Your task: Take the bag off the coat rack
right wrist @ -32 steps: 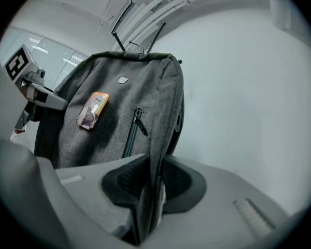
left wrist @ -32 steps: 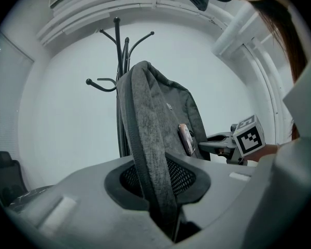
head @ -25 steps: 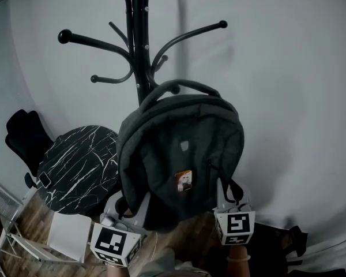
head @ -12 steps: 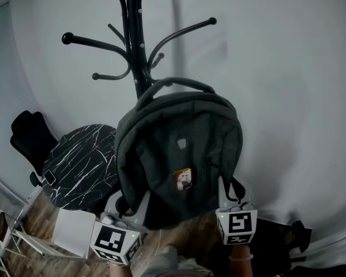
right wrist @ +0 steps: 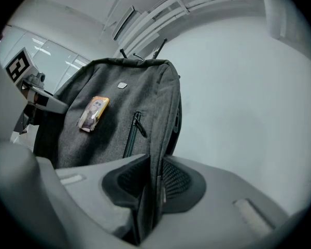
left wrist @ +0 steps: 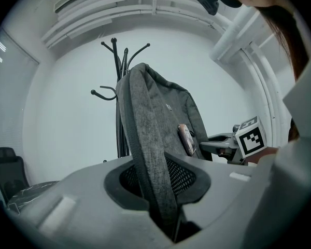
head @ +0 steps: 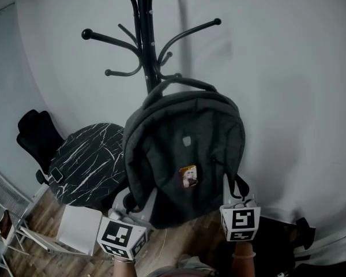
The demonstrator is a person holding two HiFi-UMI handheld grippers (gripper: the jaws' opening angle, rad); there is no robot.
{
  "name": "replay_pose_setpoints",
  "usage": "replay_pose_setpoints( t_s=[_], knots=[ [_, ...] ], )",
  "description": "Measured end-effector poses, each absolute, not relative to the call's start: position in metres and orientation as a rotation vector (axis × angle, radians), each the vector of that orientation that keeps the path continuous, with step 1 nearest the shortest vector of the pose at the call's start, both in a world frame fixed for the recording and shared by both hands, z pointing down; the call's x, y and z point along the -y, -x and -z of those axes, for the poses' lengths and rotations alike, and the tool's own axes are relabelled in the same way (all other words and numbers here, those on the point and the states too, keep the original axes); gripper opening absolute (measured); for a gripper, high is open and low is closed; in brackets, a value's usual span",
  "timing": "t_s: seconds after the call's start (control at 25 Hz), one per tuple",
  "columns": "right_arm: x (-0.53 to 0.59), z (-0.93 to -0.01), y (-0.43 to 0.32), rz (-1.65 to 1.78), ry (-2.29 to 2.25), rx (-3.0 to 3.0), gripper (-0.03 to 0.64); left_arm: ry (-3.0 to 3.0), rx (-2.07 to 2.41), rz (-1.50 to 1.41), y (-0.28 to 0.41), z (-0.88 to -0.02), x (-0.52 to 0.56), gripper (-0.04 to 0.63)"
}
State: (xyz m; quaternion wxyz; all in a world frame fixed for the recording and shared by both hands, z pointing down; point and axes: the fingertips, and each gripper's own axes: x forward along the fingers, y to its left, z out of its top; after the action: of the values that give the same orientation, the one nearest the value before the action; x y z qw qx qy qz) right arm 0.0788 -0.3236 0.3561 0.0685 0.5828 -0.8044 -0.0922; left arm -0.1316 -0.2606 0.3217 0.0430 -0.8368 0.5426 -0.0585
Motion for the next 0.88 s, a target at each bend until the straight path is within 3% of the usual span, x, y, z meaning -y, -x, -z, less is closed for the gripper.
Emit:
replay_pose_setpoints(
  t_s=[0.88],
  knots=[
    [0.213,-0.356,-0.064,0.284,-1.834,2.366,0.066,2.573,-1.558,0.172,0.151,-0.321,0.172,0.089]
  ],
)
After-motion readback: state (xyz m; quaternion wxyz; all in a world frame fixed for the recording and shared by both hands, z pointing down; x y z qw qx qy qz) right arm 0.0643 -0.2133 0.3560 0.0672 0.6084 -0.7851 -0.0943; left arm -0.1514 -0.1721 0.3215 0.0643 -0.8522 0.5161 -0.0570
